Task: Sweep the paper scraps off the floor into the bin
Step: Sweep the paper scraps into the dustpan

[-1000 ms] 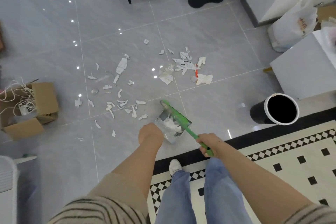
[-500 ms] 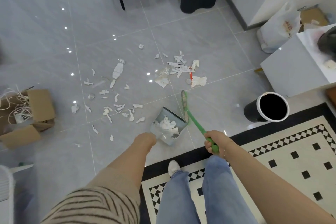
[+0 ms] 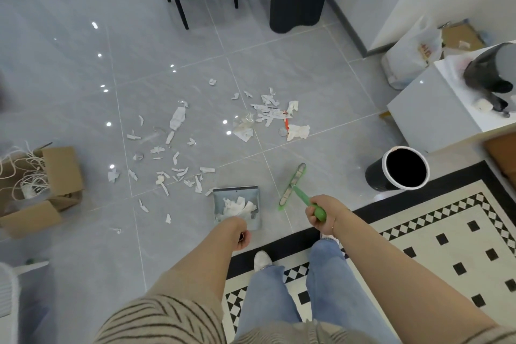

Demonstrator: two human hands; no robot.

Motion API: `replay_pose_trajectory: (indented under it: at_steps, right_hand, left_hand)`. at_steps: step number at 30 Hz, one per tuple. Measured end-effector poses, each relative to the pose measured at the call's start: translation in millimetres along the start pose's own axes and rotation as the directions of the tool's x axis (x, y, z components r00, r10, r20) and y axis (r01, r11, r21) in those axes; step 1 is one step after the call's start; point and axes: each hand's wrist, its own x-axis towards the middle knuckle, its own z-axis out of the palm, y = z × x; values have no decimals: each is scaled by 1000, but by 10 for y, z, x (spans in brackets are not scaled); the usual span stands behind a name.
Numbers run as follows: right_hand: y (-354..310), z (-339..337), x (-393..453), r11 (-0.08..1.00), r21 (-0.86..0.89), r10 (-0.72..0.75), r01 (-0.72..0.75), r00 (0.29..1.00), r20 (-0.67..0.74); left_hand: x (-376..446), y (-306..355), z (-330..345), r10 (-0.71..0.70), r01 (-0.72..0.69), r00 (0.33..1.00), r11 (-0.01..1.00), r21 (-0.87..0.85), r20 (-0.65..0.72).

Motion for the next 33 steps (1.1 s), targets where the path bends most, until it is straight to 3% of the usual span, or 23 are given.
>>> replay_pose_trajectory:
  at_steps: [19,26,33]
  right_hand:
    - [204,-475,-632,974,207,-101,88,994,50]
    - [462,-770,-881,961,257,-115,99,992,47]
    - [523,-1118,-984,955,281,-120,96,990,69]
  left_hand:
    - [-582,-425,279,317,-319,947,947,-40,-52]
    - [-742,-507,426,372,-366,925,927,86,-77]
    - [-918,-752,639,418,-413,904,908,68,-90]
